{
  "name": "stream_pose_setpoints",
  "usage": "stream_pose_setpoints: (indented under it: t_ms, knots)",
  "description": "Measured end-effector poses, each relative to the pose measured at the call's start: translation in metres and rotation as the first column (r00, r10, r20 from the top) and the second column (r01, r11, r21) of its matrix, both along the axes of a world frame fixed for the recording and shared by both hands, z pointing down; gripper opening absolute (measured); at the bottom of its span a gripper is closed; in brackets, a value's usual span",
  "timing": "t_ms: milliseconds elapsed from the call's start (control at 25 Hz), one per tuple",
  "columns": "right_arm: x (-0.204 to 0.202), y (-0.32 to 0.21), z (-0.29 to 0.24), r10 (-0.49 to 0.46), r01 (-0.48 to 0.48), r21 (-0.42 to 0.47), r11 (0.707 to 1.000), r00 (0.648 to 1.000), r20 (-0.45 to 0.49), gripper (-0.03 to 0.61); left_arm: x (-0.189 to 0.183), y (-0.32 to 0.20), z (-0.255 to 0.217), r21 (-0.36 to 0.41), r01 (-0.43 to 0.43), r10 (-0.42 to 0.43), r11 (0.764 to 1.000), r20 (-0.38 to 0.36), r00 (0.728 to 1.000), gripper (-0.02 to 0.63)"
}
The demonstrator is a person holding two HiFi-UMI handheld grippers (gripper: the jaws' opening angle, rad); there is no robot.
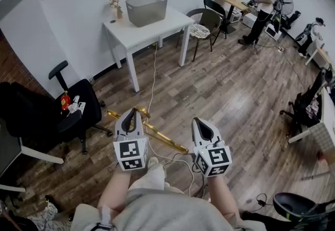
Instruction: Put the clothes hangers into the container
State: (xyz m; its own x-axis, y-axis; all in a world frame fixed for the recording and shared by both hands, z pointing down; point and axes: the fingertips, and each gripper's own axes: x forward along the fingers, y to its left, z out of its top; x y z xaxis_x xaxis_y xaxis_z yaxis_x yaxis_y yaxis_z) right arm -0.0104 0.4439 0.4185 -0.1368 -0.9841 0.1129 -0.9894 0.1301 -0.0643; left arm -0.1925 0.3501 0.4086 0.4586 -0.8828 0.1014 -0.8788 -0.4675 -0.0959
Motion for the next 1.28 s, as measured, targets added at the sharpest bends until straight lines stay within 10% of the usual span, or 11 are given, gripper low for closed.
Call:
stream_pose_setpoints:
  t_ms: [800,1280]
  knots:
    - [-0.025,0.036,-0.001,-0.073,0.073,-0.012,0.997,0.997,-0.030,-0.002,-0.047,0.042,-0.002,-0.008,0.111,-0.111,0.994,-0.071,0.991,0.015]
    - [-0.049,-0.030,0.004,-0.117,0.117,-0.025,0.993,0.993,-0.034,-0.002,-0.046,-0.027,0.014,-0.036,0.100,-0.104,0.994,-0.113,0.988,0.015]
